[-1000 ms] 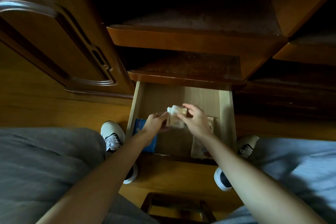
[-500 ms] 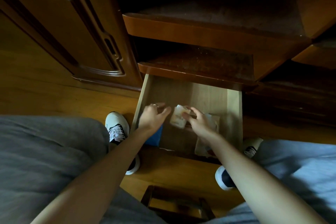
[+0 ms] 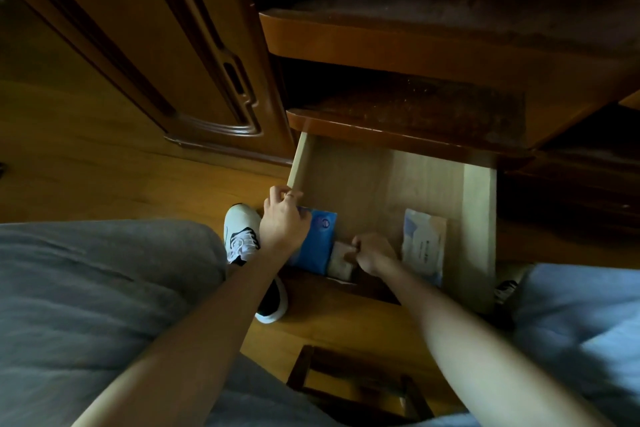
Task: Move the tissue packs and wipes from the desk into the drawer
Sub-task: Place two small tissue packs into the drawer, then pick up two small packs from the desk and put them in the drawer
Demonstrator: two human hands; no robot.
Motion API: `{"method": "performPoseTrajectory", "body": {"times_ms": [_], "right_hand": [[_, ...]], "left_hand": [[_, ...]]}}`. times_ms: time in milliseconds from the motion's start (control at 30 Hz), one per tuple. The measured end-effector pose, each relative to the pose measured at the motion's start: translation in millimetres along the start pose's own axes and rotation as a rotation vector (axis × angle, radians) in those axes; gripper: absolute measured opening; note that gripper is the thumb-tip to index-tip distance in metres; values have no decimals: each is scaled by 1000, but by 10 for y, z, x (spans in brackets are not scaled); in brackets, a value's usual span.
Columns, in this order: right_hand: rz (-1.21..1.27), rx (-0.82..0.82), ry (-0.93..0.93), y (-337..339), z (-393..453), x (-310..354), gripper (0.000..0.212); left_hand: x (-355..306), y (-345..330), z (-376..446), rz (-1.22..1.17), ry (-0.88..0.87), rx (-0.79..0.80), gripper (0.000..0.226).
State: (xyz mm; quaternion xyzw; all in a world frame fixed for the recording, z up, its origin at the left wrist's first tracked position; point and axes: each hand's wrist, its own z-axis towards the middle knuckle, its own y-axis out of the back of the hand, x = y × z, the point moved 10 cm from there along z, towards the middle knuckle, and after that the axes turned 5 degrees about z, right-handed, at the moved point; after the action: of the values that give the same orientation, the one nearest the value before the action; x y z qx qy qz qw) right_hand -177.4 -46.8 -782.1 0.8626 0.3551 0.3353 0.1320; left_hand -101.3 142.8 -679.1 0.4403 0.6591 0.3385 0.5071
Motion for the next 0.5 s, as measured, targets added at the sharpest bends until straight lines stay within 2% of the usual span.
{"method": "performPoseTrajectory", "body": {"times_ms": [67, 133, 233, 333, 400, 500], "right_hand": [[37, 55, -18, -52, -19, -32, 18], [38, 102, -26, -79, -92, -34, 36], [70, 93, -49, 168, -255, 37, 62], [88, -10, 20, 810, -461, 324, 58], [120, -122, 146, 1399, -721, 674, 45], [198, -259, 421, 2312, -1429, 1365, 24]], "left_hand": [[-21, 22, -9, 38, -21, -2, 40], [-81, 63, -23, 100, -47, 22, 40], [-218, 176, 5, 249, -66, 152, 42], [-520, 553, 42, 361, -120, 191, 46], [-909, 1057, 43, 365, -216, 39, 50], [-1692, 2170, -147, 277, -453, -373, 41]]}}
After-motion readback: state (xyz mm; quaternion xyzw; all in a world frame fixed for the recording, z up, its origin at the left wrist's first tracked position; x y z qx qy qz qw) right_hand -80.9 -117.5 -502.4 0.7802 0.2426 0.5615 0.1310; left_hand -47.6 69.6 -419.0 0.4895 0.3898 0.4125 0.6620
